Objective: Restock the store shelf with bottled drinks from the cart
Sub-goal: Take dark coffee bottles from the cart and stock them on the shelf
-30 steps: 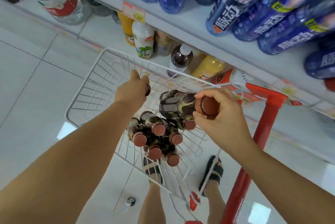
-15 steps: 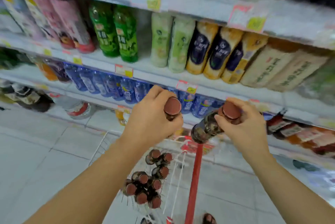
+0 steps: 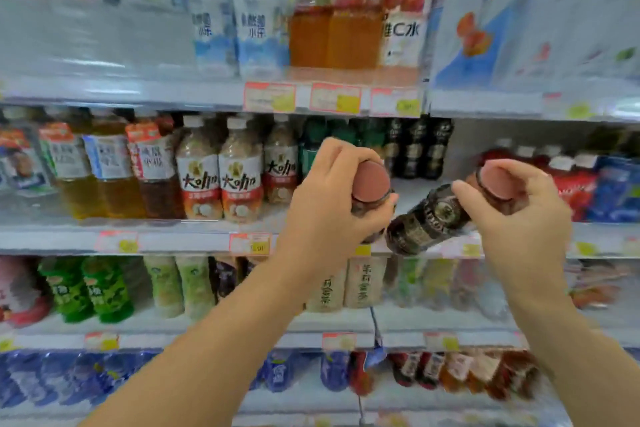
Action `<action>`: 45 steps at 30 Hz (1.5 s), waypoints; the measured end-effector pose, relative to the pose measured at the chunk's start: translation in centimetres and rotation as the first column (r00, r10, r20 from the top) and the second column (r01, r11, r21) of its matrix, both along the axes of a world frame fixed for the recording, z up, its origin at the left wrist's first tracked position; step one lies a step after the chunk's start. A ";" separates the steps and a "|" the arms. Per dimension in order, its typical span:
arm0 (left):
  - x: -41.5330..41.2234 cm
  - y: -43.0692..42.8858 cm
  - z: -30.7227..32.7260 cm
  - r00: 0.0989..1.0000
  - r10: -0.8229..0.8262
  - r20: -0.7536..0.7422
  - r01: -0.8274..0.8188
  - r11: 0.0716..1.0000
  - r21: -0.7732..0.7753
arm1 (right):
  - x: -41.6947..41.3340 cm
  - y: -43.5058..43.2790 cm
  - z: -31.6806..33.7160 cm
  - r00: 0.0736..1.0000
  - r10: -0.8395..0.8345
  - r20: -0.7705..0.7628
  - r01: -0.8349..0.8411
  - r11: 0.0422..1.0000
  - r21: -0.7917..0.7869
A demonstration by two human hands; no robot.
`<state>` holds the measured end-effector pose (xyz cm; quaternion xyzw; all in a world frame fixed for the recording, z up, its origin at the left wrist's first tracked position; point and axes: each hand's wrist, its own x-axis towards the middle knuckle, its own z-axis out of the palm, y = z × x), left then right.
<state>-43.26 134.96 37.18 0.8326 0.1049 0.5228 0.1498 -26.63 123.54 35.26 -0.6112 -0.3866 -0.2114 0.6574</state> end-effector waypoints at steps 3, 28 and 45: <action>4.9 -1.1 1.2 0.999 -0.039 0.029 0.039 0.999 0.012 | 4.5 -1.0 1.7 1.000 -0.018 0.016 0.017 0.998 0.065; 24.1 4.6 -0.8 0.862 0.070 0.503 0.337 0.662 -0.669 | 20.7 7.7 1.3 0.877 0.326 -0.352 -0.311 0.945 0.100; 27.5 8.1 -5.7 0.941 -0.313 -0.130 0.116 0.657 -0.745 | 23.6 7.7 -3.5 0.867 0.328 -0.375 -0.489 0.708 -0.509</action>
